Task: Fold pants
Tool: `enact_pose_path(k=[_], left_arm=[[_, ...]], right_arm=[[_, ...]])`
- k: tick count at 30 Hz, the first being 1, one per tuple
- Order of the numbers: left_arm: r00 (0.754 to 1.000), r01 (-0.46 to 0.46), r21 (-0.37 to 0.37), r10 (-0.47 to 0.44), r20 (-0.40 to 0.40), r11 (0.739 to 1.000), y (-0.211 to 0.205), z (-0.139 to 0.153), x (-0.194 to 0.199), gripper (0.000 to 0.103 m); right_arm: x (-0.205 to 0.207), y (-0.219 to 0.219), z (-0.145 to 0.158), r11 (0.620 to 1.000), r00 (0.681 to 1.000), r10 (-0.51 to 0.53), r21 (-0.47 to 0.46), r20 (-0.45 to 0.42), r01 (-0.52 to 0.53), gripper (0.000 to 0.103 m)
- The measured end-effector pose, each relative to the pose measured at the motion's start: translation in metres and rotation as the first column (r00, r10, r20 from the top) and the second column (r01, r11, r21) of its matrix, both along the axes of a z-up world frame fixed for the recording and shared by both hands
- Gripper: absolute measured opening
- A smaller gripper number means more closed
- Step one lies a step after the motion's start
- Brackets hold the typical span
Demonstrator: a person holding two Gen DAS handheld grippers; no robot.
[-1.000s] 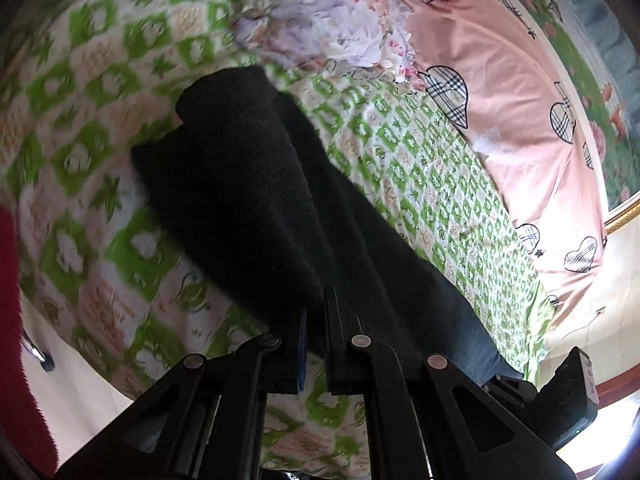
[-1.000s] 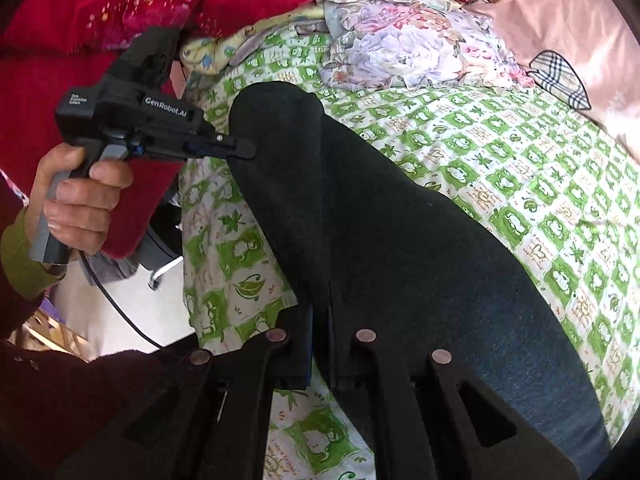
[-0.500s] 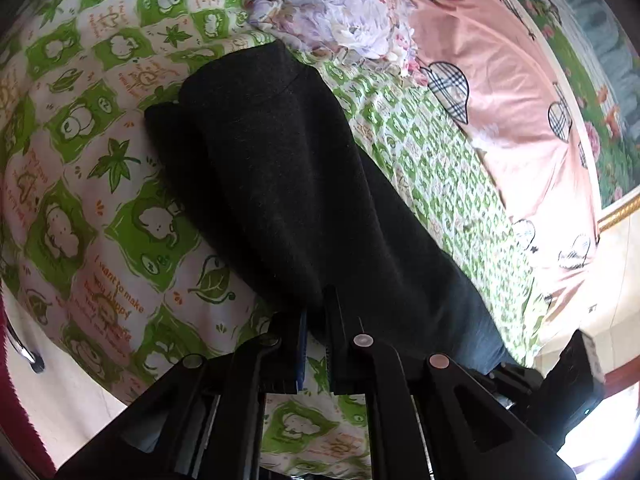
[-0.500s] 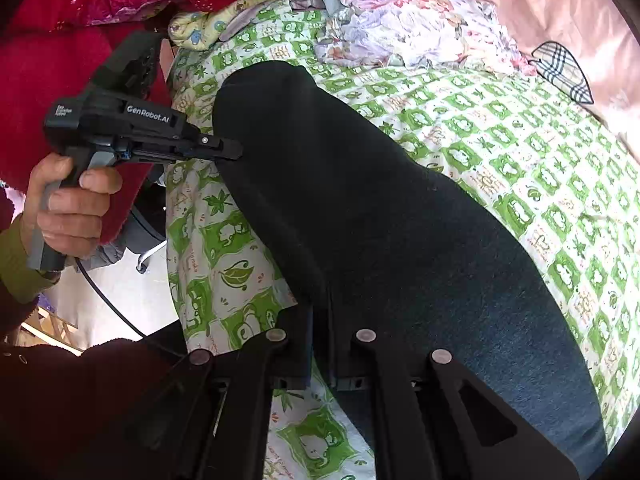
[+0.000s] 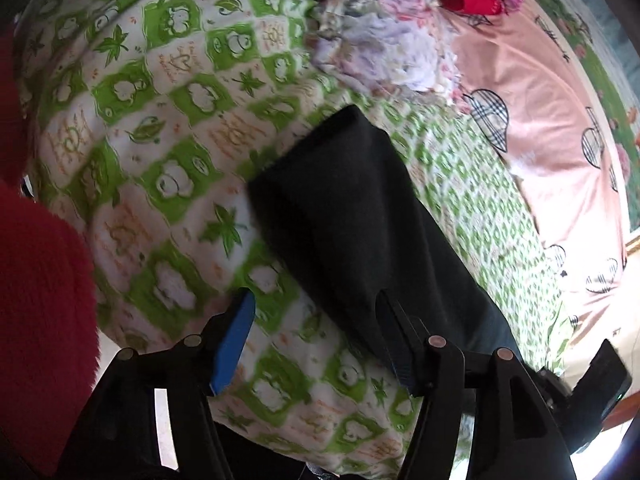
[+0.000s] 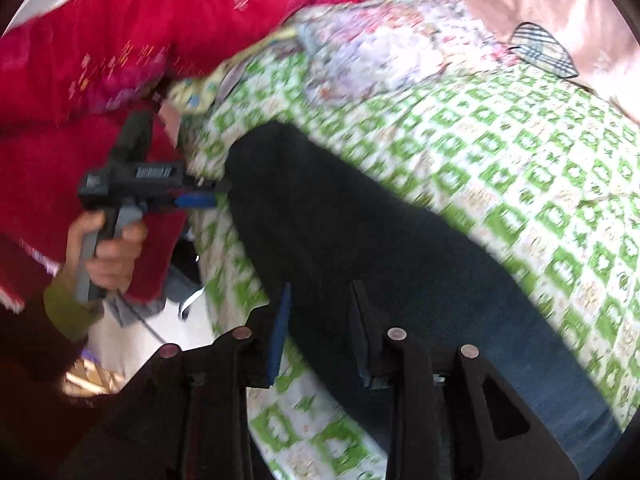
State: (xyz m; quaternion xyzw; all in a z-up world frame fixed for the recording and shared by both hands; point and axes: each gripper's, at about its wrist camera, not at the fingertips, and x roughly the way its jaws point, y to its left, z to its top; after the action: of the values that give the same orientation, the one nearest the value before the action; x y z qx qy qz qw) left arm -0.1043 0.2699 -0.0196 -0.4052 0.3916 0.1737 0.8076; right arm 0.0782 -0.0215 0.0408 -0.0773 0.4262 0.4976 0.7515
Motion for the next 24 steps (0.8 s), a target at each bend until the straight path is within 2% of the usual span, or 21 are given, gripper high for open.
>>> enact_pose_path(k=[4,6,11,13,16,19,20,23,24], left_arm=[[1.0,-0.001,0.005,0.001,-0.026,1.0,0.011,-0.003,0.01,0.063],[0.999,0.004,0.009,-0.004,-0.035,1.0,0.016,-0.005,0.015,0.063],[0.999,0.014,0.027,-0.012,-0.041,1.0,0.024,-0.01,0.026,0.06],[0.999,0.019,0.038,-0.018,-0.042,0.999,0.025,-0.011,0.03,0.057],[0.999,0.029,0.055,-0.028,-0.036,0.998,0.026,-0.014,0.032,0.056],[0.999,0.033,0.081,-0.03,-0.035,0.996,0.024,-0.015,0.038,0.054],[0.999,0.035,0.092,-0.032,-0.037,0.995,0.023,-0.015,0.04,0.052],[0.998,0.045,0.127,-0.04,-0.042,0.991,0.02,-0.015,0.048,0.043],[0.998,0.047,0.136,-0.041,-0.042,0.99,0.019,-0.015,0.05,0.037]], right_arm=[[0.043,0.003,-0.005,0.993,0.993,-0.113,0.016,-0.037,0.114,0.031],[0.067,0.009,-0.013,0.989,0.987,-0.145,-0.007,-0.064,0.145,0.031],[0.103,0.04,-0.041,0.993,0.984,-0.1,-0.078,-0.148,0.089,0.031],[0.108,0.056,-0.057,0.991,0.981,-0.069,-0.123,-0.183,0.046,0.031],[0.11,0.069,-0.074,0.991,0.971,-0.022,-0.133,-0.239,-0.011,0.031],[0.106,0.079,-0.076,0.989,0.973,0.013,-0.139,-0.23,-0.046,0.03],[0.103,0.082,-0.075,0.987,0.976,0.032,-0.146,-0.216,-0.065,0.023],[0.094,0.084,-0.07,0.982,0.985,0.053,-0.171,-0.164,-0.081,0.014],[0.091,0.082,-0.067,0.982,0.988,0.05,-0.172,-0.15,-0.075,0.013]])
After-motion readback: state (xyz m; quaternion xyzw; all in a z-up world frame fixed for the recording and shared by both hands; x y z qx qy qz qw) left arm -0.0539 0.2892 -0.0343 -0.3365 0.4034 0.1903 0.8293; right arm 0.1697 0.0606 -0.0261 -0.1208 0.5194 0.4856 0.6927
